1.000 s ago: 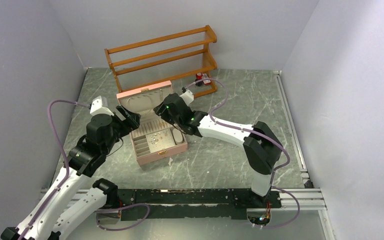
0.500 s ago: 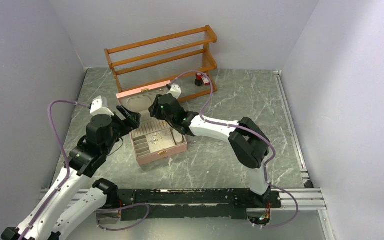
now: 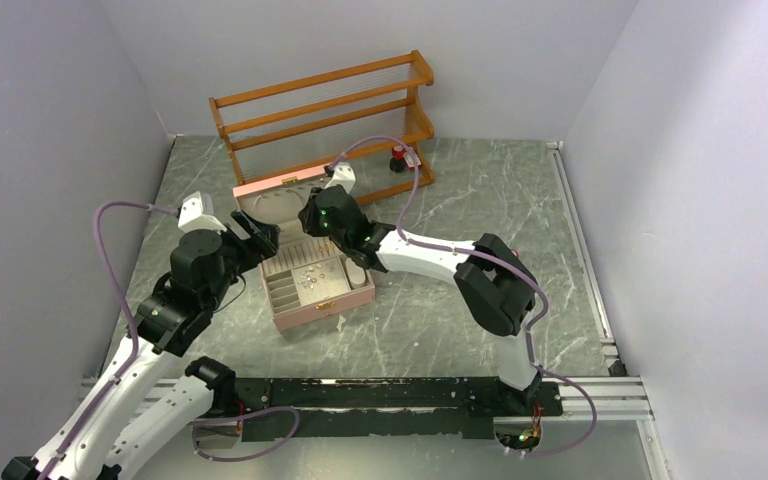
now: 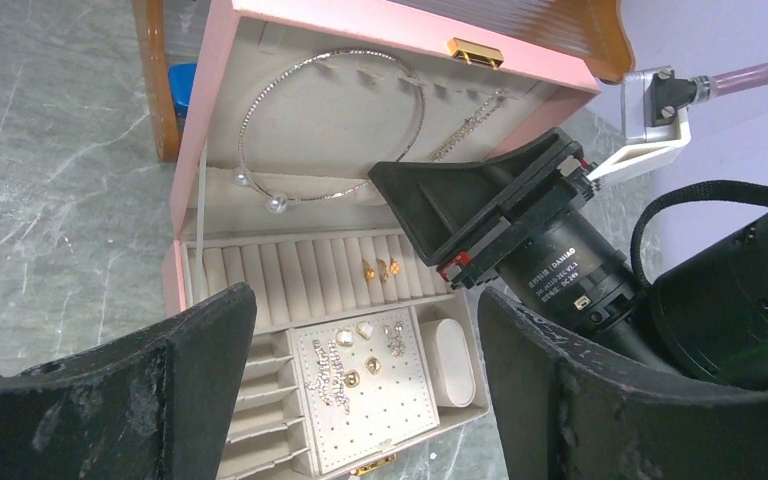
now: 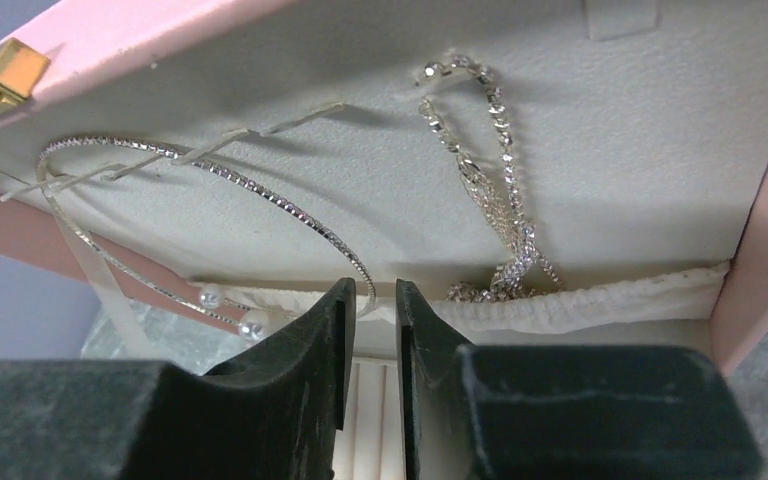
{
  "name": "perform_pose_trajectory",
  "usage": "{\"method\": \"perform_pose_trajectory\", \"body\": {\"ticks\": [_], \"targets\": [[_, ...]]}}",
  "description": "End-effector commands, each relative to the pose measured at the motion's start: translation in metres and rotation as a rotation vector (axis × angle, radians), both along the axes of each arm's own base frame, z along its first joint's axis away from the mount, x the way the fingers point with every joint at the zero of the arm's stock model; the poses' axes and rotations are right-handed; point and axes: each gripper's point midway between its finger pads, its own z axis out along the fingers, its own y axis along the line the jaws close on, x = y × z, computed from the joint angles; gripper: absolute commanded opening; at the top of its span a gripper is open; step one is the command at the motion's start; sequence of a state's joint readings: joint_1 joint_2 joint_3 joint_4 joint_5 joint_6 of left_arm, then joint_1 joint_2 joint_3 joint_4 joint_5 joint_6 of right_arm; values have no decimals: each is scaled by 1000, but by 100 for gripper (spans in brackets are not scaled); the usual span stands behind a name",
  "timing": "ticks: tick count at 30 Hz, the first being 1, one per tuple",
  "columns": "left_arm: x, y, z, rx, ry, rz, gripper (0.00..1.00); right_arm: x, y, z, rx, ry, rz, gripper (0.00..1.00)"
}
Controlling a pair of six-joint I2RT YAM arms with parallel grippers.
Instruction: Organize the mixed jewelry
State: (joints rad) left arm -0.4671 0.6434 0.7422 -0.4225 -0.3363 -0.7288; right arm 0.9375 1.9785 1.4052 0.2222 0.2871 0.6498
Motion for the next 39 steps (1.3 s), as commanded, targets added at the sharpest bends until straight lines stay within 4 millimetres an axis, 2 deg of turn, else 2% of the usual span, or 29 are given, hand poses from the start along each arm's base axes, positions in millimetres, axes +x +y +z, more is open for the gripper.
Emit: {"method": "perform_pose_trajectory", "body": {"ticks": [1,4,9,12,21,39], "targets": [[1,4,17,-1,-58,7,86,9,6,5,-44,-72,17,25],[-1,4,22,-4,-64,2,86,11,6,5,-64,-91,25,22],[-3,6,29,-11,-81,9,86,13,4,11,-85,-124,29,8],[-4,7,33,-13,-89,13,86,15,2,14,-109,-130,20,4],[-5,8,34,-20,-87,15,86,20,-3,20,-191,-154,18,3],[-5,8,29,-14,-77,18,87,23,5,26,-342,-232,112,5]]}}
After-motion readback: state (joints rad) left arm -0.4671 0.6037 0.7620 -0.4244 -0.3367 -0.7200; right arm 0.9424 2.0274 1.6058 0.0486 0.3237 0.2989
